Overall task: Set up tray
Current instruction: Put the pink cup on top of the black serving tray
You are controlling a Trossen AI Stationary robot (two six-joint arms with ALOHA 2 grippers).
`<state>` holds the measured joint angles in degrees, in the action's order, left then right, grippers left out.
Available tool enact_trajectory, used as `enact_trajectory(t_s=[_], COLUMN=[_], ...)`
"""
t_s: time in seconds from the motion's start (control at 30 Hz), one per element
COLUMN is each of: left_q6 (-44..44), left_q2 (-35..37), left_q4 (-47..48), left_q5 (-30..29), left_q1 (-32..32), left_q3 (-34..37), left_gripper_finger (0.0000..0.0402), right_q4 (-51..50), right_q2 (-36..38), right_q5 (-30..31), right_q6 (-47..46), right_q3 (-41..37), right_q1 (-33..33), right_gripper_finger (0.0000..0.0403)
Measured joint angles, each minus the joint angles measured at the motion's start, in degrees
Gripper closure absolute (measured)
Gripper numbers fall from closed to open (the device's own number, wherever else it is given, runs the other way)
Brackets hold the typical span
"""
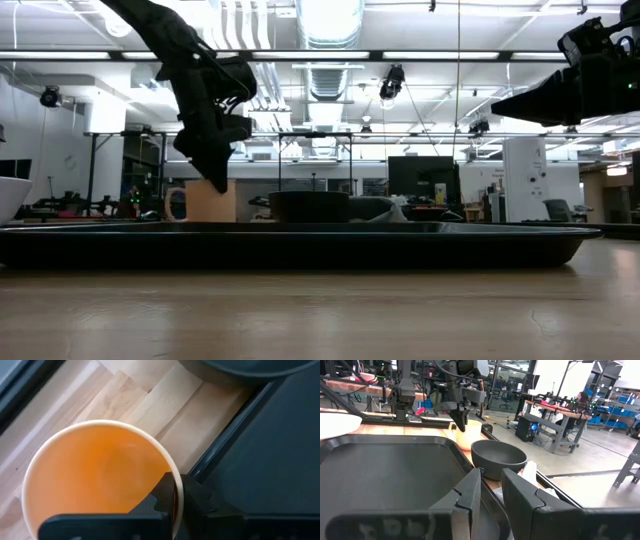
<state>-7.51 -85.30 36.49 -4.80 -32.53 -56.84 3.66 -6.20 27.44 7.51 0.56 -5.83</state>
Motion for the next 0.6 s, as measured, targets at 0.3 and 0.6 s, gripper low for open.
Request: enact_trajectory(t_s=[0.3, 0.6], left_q6=[1.92, 2.98], left_q2=[0.22, 0.47], left_q4=[7.69, 10.61], left_q5=[0.03, 0.42], left_q1=[0.40, 4.98], left_q3=[-5.77, -7.16], left_gripper_finger=[0.0400, 0.0401], right_q4=[0.00, 0.00], right_q2=[0.00, 0.00], right_q5=[0.02, 0.01], right_q6=[-0.02, -0.01], right_q3=[0.00, 0.01], right_q1=[-0.02, -0.01], right_gripper_finger=[0.0335, 0.0335])
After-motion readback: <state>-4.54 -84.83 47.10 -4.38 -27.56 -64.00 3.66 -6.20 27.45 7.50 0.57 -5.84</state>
